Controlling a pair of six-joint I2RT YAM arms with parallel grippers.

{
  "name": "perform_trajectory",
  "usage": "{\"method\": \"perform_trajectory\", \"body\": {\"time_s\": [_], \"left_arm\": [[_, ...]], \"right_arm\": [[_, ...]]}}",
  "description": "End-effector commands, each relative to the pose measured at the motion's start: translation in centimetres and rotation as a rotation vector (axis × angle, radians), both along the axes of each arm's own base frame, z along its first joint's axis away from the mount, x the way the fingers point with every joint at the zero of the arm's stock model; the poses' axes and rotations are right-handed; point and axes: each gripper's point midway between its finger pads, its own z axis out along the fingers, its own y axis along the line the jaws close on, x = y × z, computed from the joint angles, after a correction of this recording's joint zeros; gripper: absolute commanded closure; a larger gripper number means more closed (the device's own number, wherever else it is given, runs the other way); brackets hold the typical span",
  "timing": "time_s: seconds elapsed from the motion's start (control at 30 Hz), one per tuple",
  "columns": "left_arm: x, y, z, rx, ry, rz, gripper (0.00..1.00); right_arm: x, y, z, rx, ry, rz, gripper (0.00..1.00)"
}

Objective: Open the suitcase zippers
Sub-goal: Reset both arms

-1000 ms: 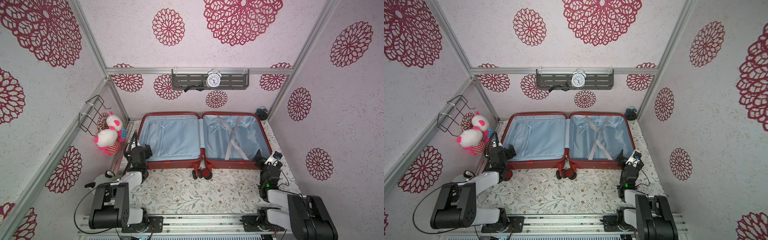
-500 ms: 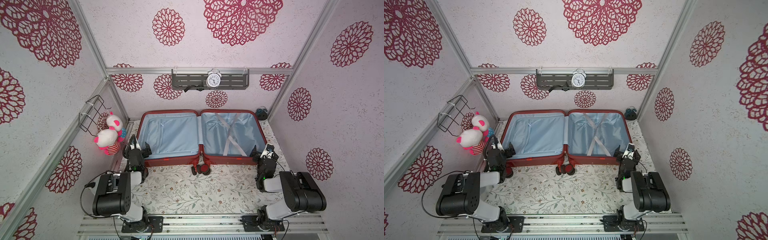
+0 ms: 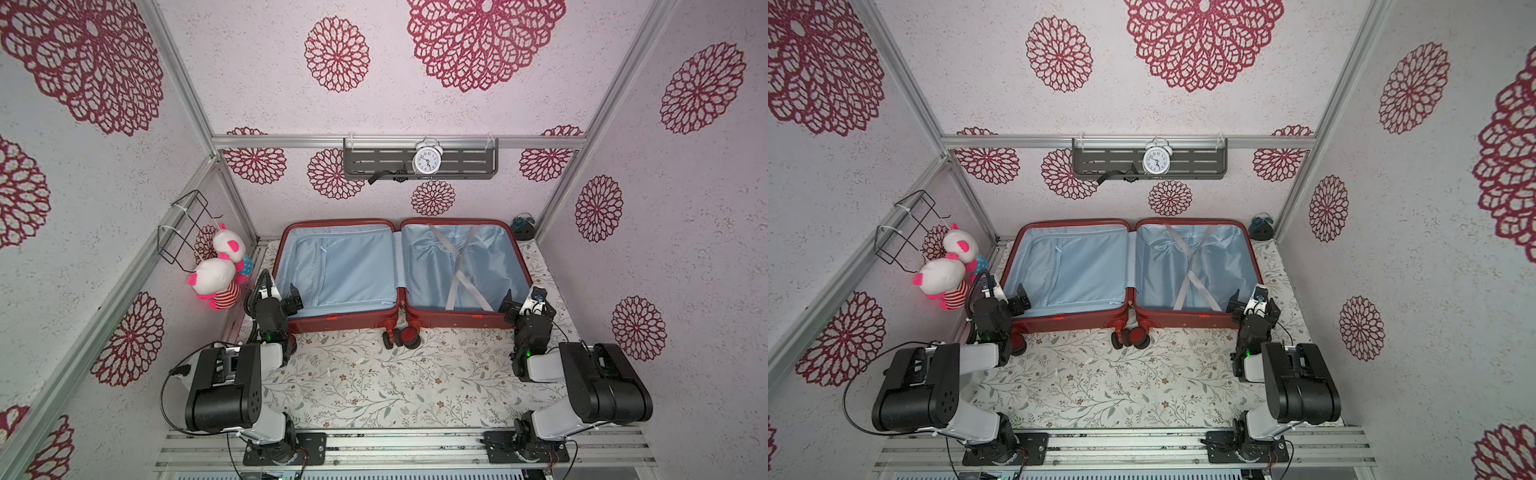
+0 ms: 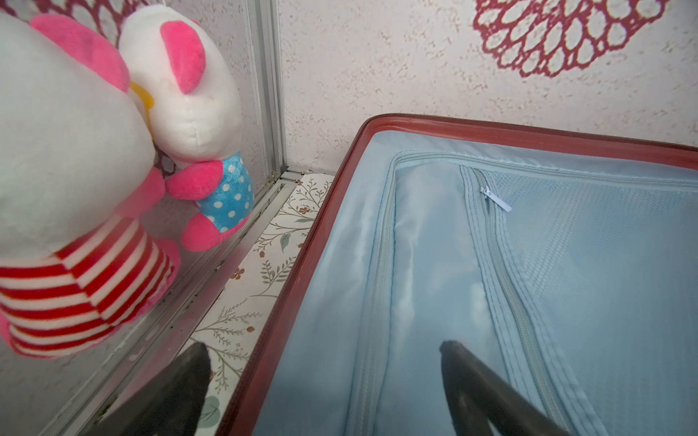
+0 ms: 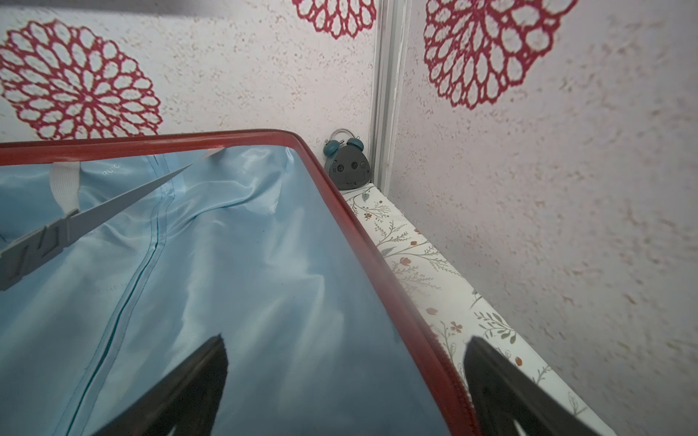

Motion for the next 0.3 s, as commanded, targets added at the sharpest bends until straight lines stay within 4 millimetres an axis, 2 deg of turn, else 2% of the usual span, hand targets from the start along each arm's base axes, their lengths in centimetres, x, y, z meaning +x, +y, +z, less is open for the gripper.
{"method": "perform_trajectory", "body": {"time_s": [0.0,0.27], "left_arm": [[-0.24,-0.08,-1.41,-0.010,0.040,-0.012,0.02],[-0.23,-0.12,-1.41,-0.011,0.039,-0.013,0.02]], "right_arm": [[0.17,2.64,-2.82,-0.011,0.116,0.119,0.01],[0.16,2.66,-2.85,-0.009,0.118,0.122,0.01]]}}
